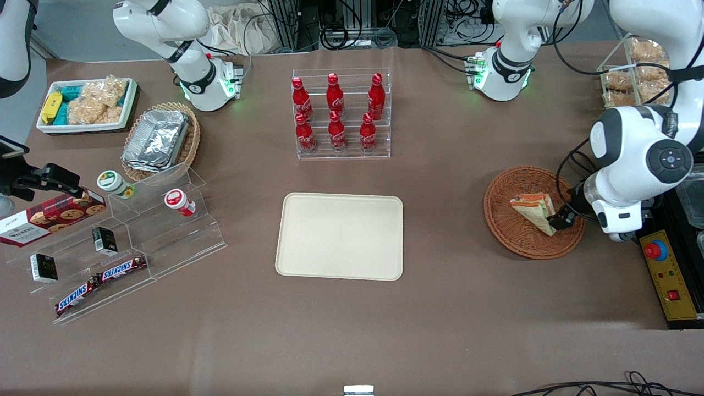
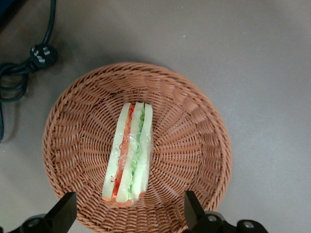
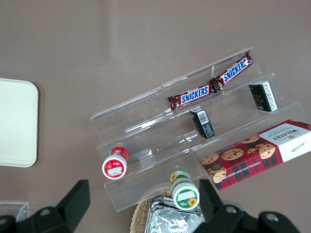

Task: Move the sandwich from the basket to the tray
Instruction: 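Lower the left gripper over the sandwich in the wicker basket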

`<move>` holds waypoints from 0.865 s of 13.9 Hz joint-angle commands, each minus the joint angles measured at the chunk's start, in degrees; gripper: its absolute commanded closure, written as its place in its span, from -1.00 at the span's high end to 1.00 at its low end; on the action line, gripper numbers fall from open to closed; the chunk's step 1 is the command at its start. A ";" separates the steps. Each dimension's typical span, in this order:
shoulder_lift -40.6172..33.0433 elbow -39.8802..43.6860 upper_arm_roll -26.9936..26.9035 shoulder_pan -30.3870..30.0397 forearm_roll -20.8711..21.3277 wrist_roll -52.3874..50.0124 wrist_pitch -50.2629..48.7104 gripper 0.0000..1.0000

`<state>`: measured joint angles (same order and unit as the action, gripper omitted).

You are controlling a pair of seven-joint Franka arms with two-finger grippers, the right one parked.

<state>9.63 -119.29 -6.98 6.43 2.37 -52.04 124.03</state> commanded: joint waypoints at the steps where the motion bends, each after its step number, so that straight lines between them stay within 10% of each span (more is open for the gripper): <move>1: -0.66 -4.96 -0.31 -0.02 -0.61 -1.22 5.66 0.99; 12: 1.18 -10.16 -2.77 -0.02 -0.88 -1.22 11.75 0.99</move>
<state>10.51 -128.02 -9.48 6.34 2.30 -52.73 133.39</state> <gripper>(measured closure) 0.004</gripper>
